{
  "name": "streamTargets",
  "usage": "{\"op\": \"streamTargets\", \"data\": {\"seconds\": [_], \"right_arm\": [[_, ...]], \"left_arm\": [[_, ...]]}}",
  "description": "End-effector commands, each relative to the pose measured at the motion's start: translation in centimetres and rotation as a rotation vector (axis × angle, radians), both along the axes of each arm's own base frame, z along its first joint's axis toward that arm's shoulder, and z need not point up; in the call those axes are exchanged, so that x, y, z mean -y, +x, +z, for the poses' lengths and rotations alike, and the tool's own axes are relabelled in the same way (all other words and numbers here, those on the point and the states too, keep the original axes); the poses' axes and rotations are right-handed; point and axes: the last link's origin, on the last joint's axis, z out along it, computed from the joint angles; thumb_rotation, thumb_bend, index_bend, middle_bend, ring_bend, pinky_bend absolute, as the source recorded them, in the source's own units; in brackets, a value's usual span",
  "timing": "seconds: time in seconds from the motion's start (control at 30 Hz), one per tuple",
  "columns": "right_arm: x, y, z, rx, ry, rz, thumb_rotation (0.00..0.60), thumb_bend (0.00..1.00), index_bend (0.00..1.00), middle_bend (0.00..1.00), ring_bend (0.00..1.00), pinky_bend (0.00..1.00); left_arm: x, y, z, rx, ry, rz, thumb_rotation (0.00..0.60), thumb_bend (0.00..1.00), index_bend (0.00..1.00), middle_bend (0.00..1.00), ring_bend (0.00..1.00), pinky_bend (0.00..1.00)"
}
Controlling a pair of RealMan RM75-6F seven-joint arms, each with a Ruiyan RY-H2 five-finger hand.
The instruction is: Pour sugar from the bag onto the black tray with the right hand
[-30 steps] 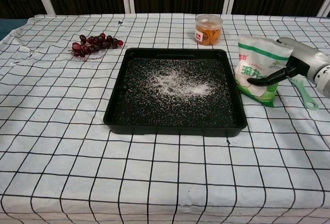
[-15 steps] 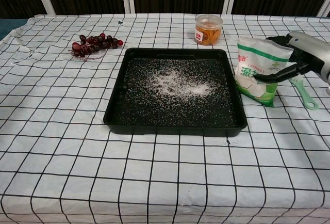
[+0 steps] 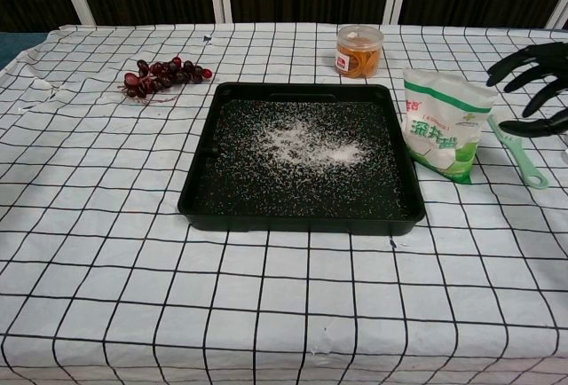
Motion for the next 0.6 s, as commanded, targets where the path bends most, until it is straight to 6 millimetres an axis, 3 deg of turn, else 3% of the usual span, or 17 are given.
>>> {"op": "streamTargets", "data": {"seconds": [0.03,0.27,0.6], "right_arm": [[-2.4,-2.1,2.9,-0.158,-0.001,-0.011,0.600,0.17,0.33,0.16,0.22,0.36],[-6.9,-4.9,7.8,-0.536,-0.166,-0.016,0.600,0.18,0.25,0.15,0.20,0.34],[-10.5,-6.7,9.8,-0.709,-0.318,-0.047,0.600,0.18,0.24,0.15,0.20,0.34]], "left_arm": [[0.0,0.0,0.0,0.000,0.002,-0.002,0.600,0.62,0.22,0.04,0.00,0.00],[0.0,0.2,0.1,-0.002,0.003,-0.009,0.600,0.62,0.22,0.04,0.00,0.00],[0.0,0.3,-0.2,-0.013,-0.014,-0.014,0.600,0.62,0.22,0.04,0.00,0.00]]}}
